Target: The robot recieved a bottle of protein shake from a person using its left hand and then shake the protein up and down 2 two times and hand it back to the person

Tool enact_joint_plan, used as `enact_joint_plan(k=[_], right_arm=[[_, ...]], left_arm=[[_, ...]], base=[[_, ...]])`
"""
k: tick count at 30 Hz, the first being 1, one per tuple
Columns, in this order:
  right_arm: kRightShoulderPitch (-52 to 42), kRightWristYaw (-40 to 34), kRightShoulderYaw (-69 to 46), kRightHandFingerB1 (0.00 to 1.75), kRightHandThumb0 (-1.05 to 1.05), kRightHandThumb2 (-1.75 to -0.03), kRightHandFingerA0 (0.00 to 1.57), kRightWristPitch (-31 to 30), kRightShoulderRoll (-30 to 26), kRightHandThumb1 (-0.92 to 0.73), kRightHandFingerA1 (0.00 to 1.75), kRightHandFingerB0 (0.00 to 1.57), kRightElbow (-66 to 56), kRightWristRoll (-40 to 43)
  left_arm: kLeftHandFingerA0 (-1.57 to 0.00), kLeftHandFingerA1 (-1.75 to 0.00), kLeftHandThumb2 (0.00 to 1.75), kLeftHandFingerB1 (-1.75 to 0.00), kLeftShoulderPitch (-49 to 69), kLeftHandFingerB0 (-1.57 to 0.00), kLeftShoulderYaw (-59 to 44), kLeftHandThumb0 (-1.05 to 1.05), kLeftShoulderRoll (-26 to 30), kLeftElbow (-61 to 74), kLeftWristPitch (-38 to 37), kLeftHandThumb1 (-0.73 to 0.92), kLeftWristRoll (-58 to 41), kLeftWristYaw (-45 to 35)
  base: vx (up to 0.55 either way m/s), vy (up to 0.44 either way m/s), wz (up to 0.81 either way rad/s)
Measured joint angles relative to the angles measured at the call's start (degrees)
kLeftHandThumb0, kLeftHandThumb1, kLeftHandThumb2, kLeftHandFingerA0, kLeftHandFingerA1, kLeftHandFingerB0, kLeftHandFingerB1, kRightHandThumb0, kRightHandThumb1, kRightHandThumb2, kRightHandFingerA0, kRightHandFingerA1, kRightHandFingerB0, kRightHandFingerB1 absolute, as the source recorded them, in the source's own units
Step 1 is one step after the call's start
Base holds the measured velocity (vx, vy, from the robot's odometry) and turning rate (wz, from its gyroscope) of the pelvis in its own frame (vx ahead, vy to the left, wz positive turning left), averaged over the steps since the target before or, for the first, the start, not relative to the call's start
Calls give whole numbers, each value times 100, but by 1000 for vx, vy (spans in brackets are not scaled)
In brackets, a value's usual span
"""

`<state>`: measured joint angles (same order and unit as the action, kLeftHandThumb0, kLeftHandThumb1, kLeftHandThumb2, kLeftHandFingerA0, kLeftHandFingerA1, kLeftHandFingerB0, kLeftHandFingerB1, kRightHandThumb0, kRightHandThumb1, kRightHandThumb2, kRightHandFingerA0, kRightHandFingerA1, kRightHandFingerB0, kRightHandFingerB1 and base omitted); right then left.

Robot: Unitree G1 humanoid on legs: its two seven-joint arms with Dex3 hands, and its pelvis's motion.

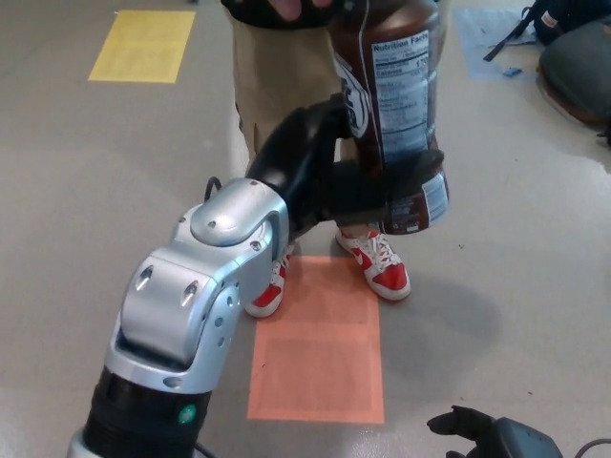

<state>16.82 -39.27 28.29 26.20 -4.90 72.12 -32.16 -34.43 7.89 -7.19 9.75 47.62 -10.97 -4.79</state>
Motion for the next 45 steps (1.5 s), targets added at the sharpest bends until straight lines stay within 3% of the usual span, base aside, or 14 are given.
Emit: enact_joint_plan(k=[8,11,14,23,27,37,40,41,42,43,45], right_arm=[[138,-15,-13,42,-22,-64,89,-1,2,-76,46,75,21,-34],[172,-21,-37,43,-23,-63,90,-5,15,-77,48,76,28,-43],[170,1,-149,44,-24,-63,93,0,29,-76,55,76,35,-14],[170,1,-189,45,-21,-63,96,18,58,-76,53,78,31,-7],[170,1,-191,44,-21,-64,94,18,72,-74,49,77,30,-6],[170,1,-218,45,-21,-64,96,21,90,-76,59,79,29,-2],[170,2,-245,44,-21,-65,95,24,94,-75,50,77,28,2],[170,2,-257,45,-20,-64,97,26,94,-76,55,79,29,5],[170,2,-270,45,-20,-64,97,28,94,-76,55,79,29,8],[170,2,-285,45,-20,-64,96,32,94,-75,58,79,29,12],[166,2,-298,45,-20,-64,97,37,94,-75,58,79,29,15]], left_arm=[[-110,-98,64,-100,85,-68,-75,-20,9,-27,-147,86,135,163],[-104,-102,65,-104,263,-63,-8,-18,115,-65,-299,89,265,233],[-109,-96,65,-104,652,-64,5,-16,315,-251,-570,88,395,259],[-105,-83,65,-92,1258,-64,25,-15,781,-1086,-1292,85,621,298],[-105,-81,65,-90,1395,-67,48,-14,951,-1484,-1609,84,672,304],[-106,-78,65,-86,1637,-67,95,-16,1208,-2432,-2464,84,851,338],[-106,-81,65,-90,1679,-65,117,-16,1241,-2602,-2685,85,890,338],[-96,-99,65,-84,1678,-67,99,-18,1253,-2617,-2758,87,899,337],[-96,-99,65,-84,1647,-67,38,-18,1273,-2603,-2846,87,901,337],[-101,-92,65,-96,1543,-66,-86,-20,1306,-2542,-2903,87,892,334],[-104,-89,64,-96,1207,-67,-341,-21,1397,-2399,-2973,84,857,334]], base=[[0,0,0],[0,0,0],[0,0,0],[0,0,0],[0,0,0],[0,0,0],[0,0,0],[0,0,0],[0,0,0],[0,0,0],[0,0,0]])
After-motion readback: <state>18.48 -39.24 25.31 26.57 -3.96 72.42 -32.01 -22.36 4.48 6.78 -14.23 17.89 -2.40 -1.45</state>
